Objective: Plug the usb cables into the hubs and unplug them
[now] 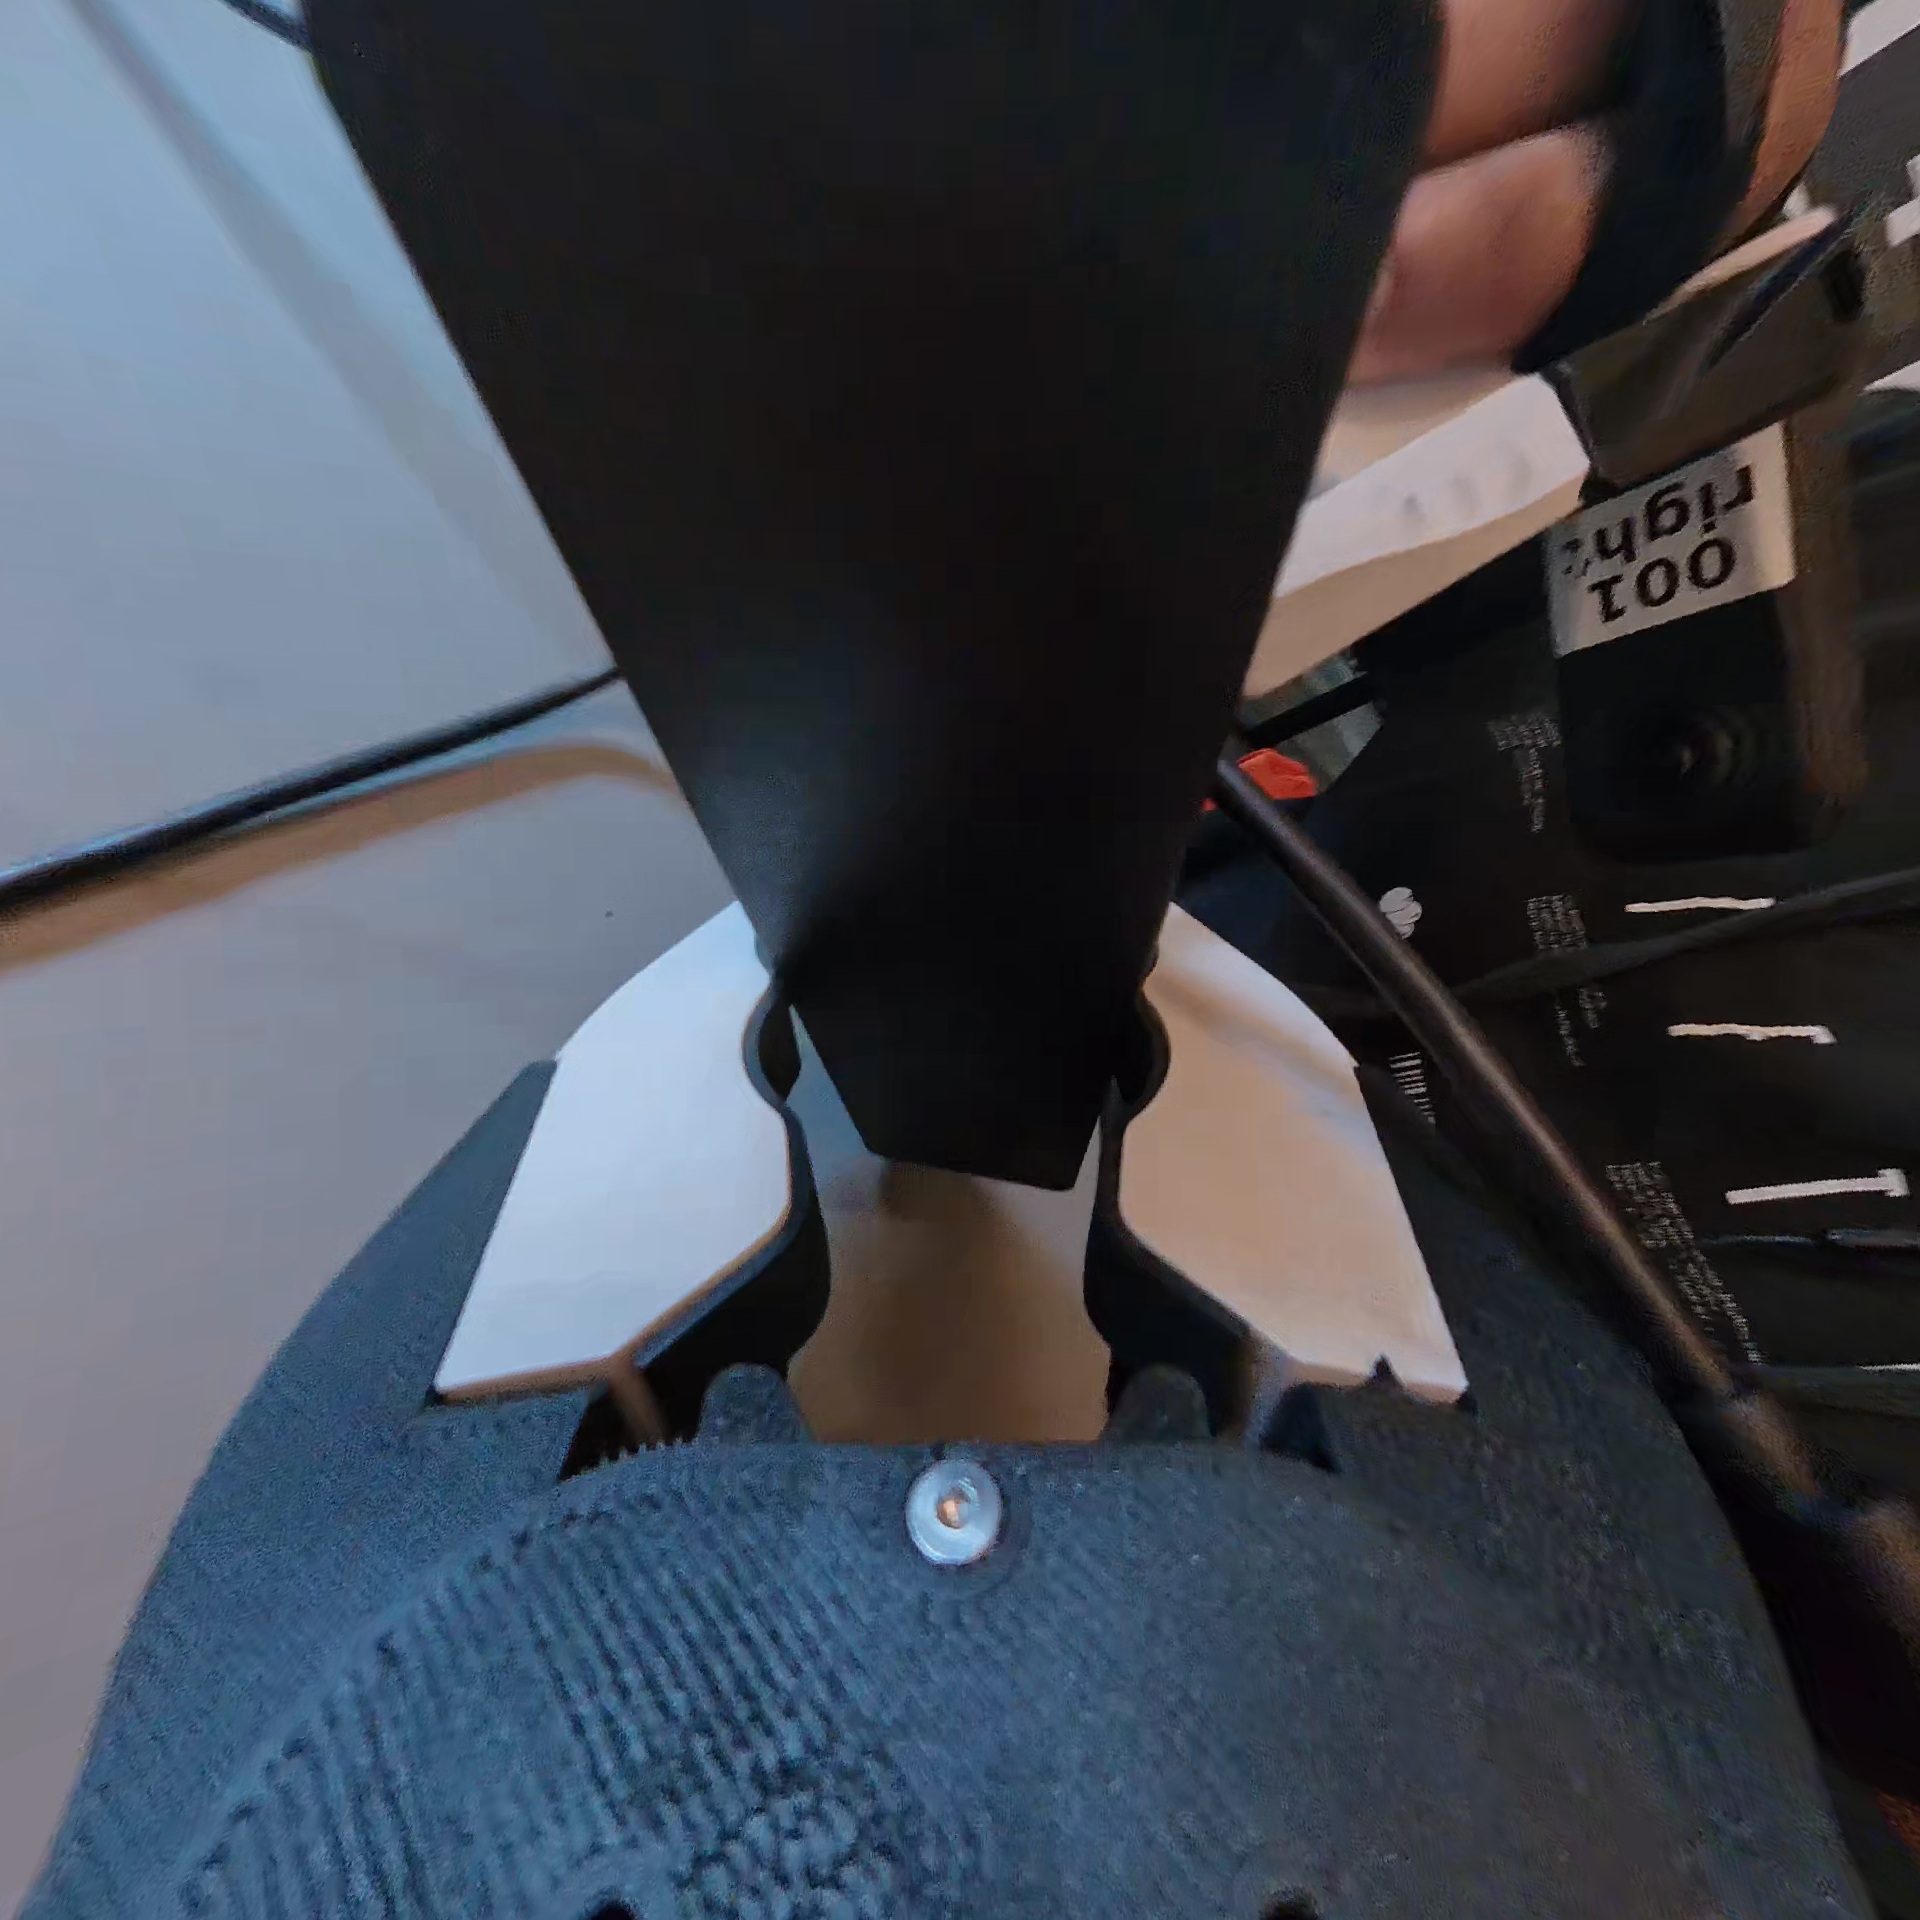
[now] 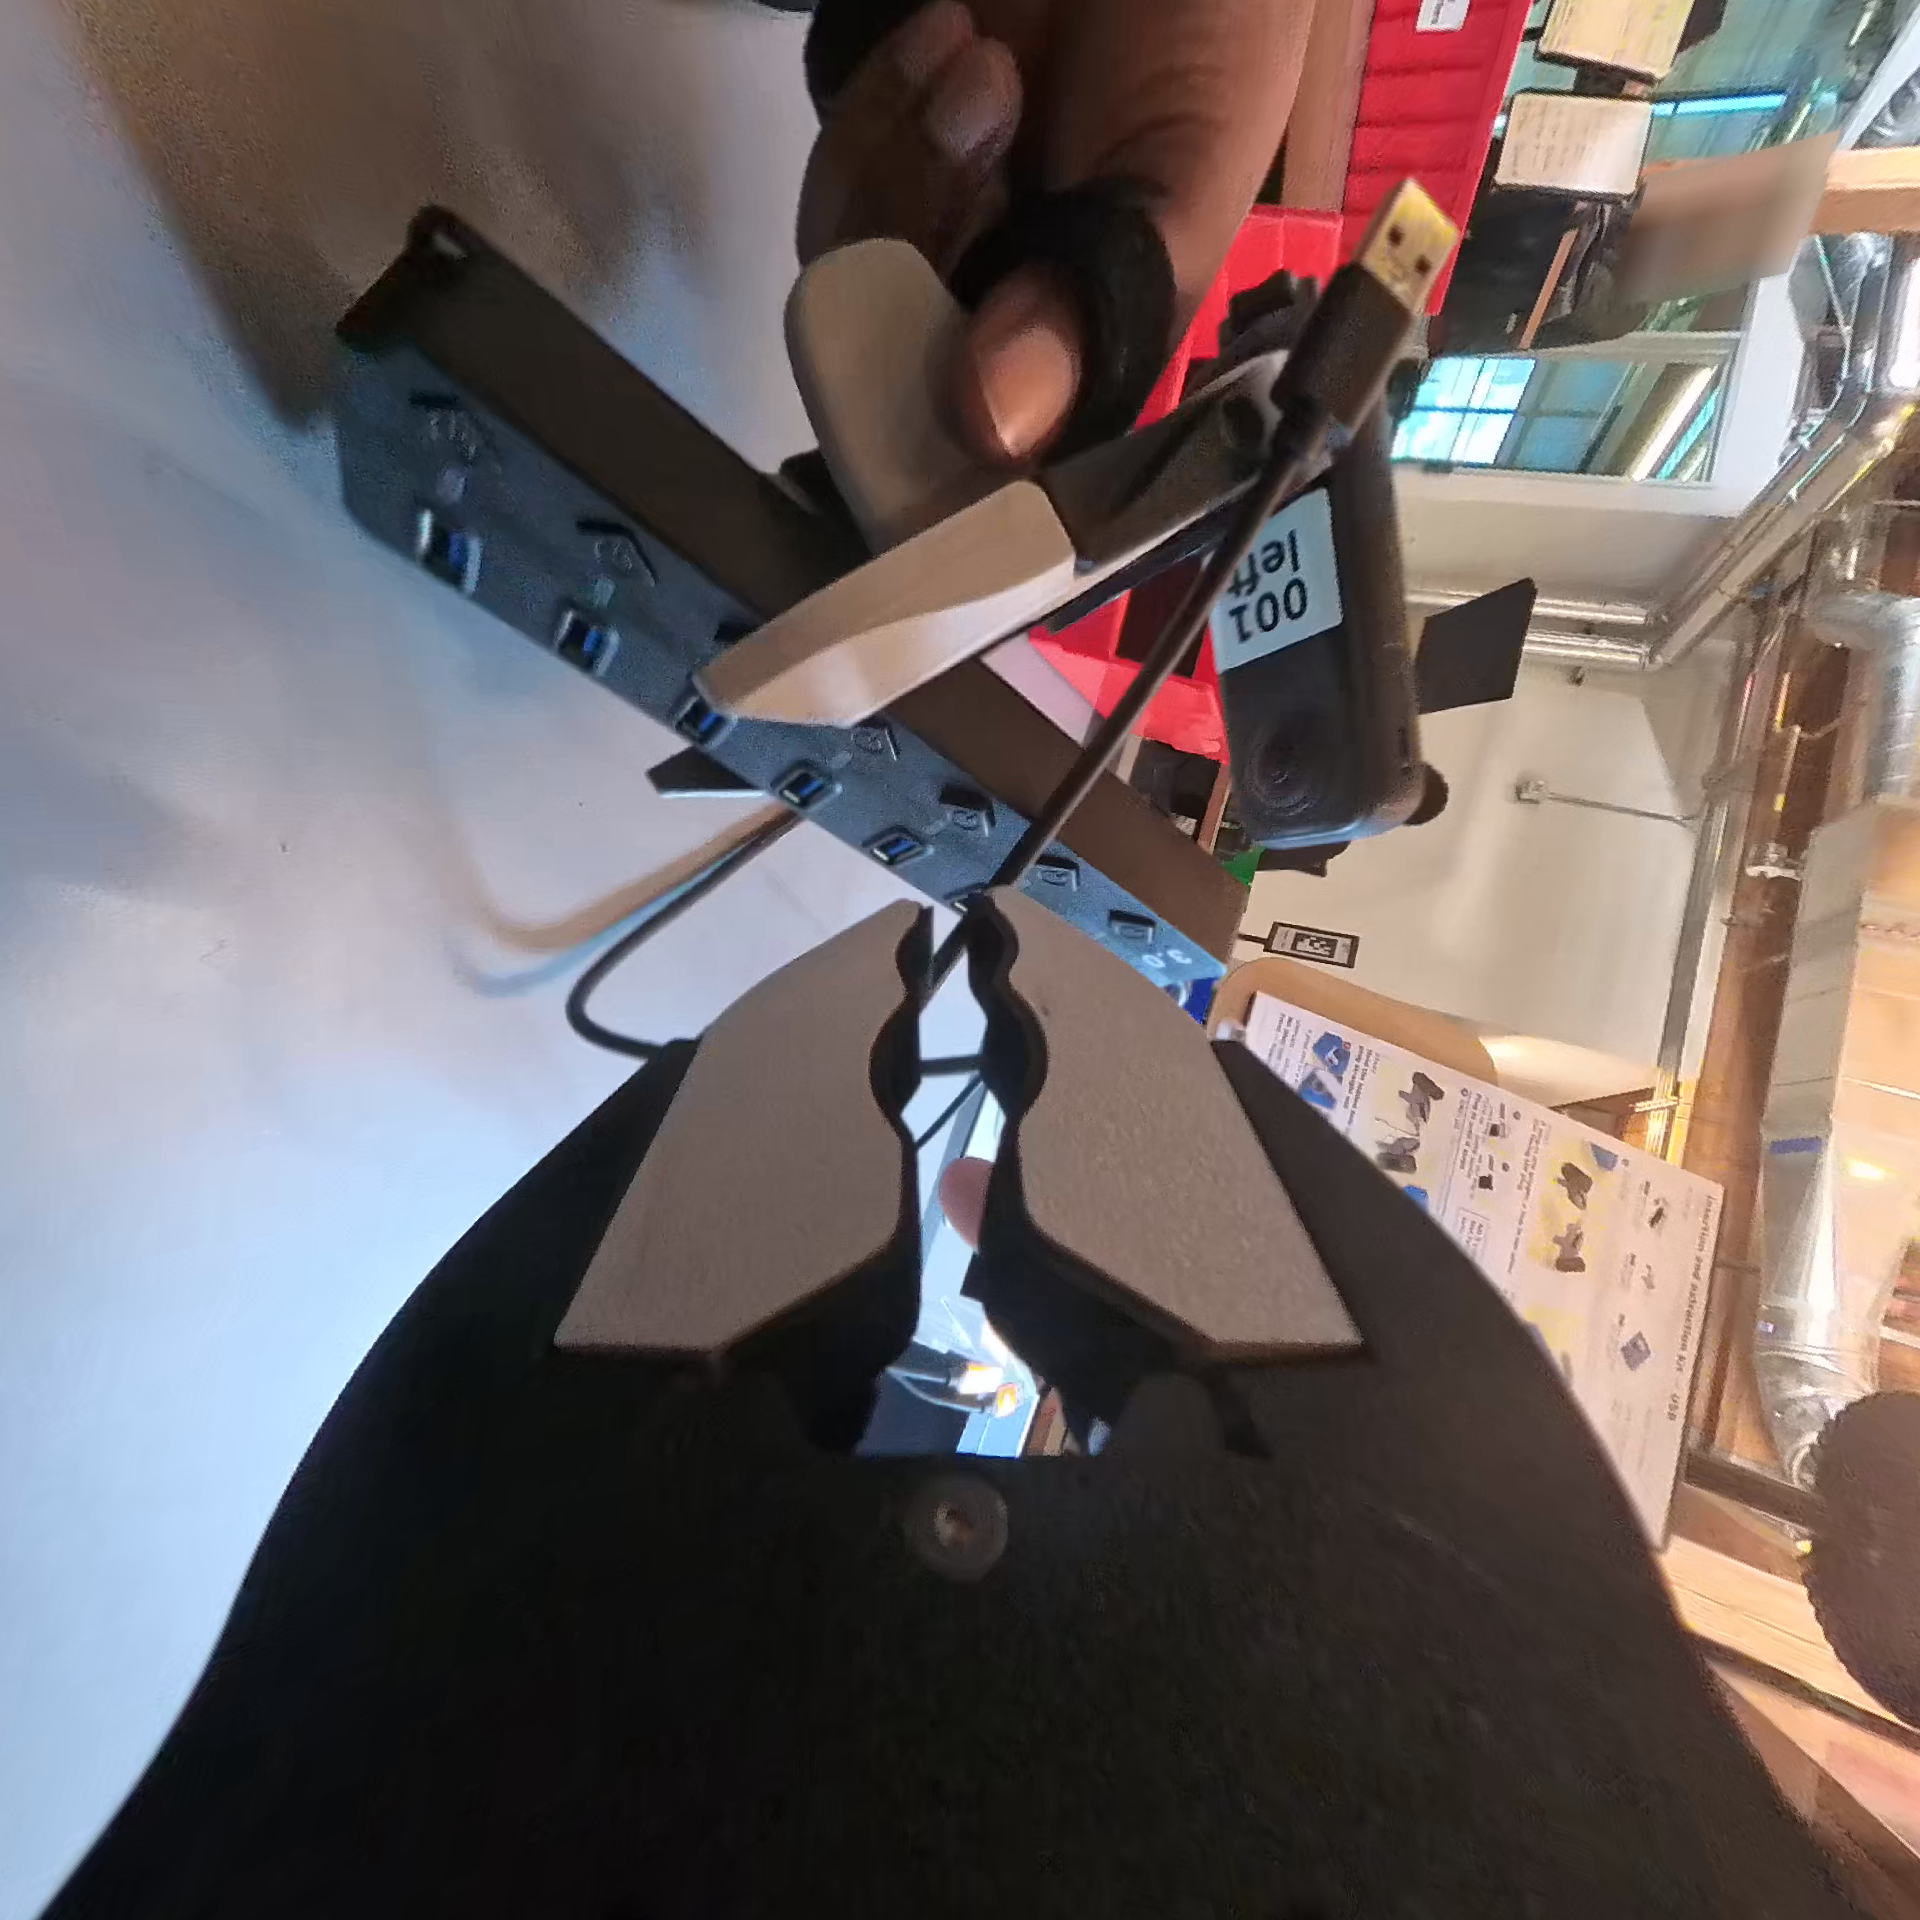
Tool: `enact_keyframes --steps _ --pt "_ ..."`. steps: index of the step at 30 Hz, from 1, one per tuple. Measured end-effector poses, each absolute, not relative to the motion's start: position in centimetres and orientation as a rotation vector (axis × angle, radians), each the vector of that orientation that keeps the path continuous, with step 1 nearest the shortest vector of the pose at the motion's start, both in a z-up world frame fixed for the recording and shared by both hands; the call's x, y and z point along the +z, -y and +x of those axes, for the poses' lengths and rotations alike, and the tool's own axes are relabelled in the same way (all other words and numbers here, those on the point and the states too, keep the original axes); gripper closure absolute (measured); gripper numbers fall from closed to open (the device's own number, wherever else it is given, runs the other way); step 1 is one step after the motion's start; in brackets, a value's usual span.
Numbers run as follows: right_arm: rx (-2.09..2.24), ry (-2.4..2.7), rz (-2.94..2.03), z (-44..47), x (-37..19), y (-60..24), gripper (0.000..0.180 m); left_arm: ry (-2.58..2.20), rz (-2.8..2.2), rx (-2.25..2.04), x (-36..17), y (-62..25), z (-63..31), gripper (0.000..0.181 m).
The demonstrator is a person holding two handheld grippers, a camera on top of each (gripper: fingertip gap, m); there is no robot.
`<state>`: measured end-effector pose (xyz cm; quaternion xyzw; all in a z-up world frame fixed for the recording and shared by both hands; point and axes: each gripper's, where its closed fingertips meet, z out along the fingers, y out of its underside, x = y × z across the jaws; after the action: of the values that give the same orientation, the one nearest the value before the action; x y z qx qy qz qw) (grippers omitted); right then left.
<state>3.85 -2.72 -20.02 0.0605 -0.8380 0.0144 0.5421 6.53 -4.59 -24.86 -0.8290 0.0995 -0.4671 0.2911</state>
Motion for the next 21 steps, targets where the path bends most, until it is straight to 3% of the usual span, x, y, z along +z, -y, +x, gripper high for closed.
enact_keyframes --steps 4,13,21 --pt "0.149 1.998 0.015 3.5 -20.0 2.6 0.161 -0.203 -2.127 -1.289 -24.0 4.0 6.3 0.120" --pt "1.051 1.960 -0.786 3.2 -19.1 2.8 0.143 -0.195 -1.919 -1.146 -21.8 2.7 5.1 0.120" --pt "1.327 1.939 -1.054 4.0 -19.3 1.5 0.119 -0.281 -1.943 -0.833 -22.9 1.7 4.4 0.120"
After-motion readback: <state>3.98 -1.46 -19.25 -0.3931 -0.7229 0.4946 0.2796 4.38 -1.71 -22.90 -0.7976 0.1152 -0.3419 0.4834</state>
